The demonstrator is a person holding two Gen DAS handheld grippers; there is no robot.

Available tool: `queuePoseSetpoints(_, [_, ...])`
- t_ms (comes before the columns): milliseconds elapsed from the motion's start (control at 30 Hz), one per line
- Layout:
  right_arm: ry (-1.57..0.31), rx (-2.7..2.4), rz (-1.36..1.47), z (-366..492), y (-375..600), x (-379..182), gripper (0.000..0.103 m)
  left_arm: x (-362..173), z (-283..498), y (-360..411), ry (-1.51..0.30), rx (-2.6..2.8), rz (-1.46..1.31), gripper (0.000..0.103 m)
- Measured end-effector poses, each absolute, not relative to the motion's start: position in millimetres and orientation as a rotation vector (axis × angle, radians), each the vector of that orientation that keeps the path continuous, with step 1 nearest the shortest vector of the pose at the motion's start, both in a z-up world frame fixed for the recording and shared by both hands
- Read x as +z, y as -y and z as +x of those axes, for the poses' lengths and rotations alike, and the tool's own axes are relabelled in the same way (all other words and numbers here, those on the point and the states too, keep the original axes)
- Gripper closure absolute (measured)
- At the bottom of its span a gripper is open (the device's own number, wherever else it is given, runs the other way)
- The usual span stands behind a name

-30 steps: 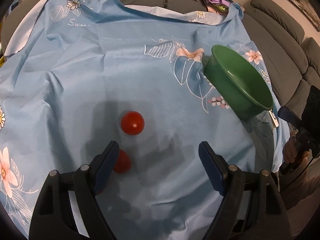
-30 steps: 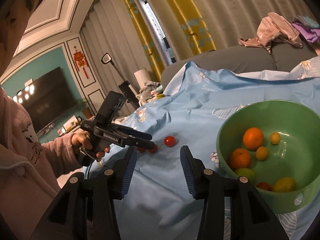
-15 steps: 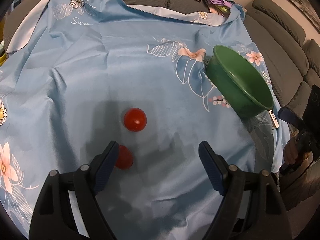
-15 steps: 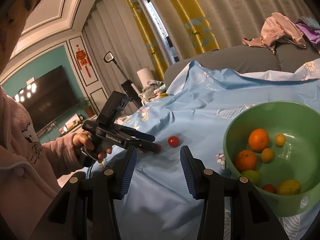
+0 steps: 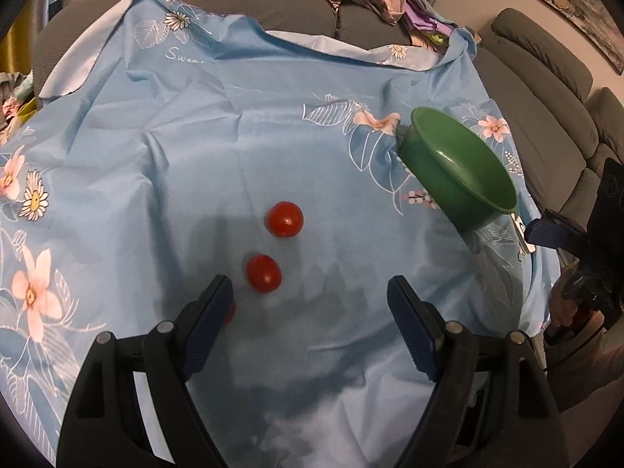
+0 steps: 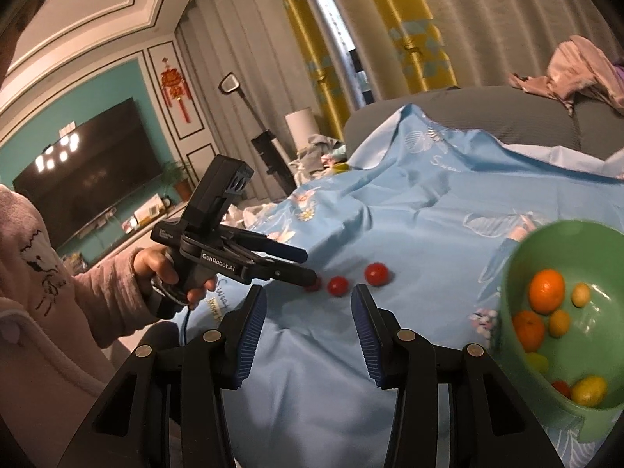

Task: Organize fruits
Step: 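Move both tools back toward the remaining cherry tomatoes on the cloth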

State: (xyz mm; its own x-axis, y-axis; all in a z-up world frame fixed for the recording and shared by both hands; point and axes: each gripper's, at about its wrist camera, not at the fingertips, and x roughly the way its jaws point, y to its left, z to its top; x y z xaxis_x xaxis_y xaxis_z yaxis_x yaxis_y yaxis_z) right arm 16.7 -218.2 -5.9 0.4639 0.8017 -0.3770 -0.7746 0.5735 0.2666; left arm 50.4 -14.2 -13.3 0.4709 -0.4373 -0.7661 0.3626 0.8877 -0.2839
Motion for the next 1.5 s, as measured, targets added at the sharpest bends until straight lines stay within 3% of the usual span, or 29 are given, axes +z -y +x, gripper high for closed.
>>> queuePoseSetpoints(633, [-0.578,0.788,0.022,-7.3,207.2,4.3,0.057,11.9,3.8,-5.3,-0.902,-0.49,-0.108,0.021])
queuePoseSetpoints(1500, [-0.679,0.745,0.048,20.3,180.1,-16.1,0.057,-13.6,20.6,1.7,-0.952,-0.5,-0.117,0.022])
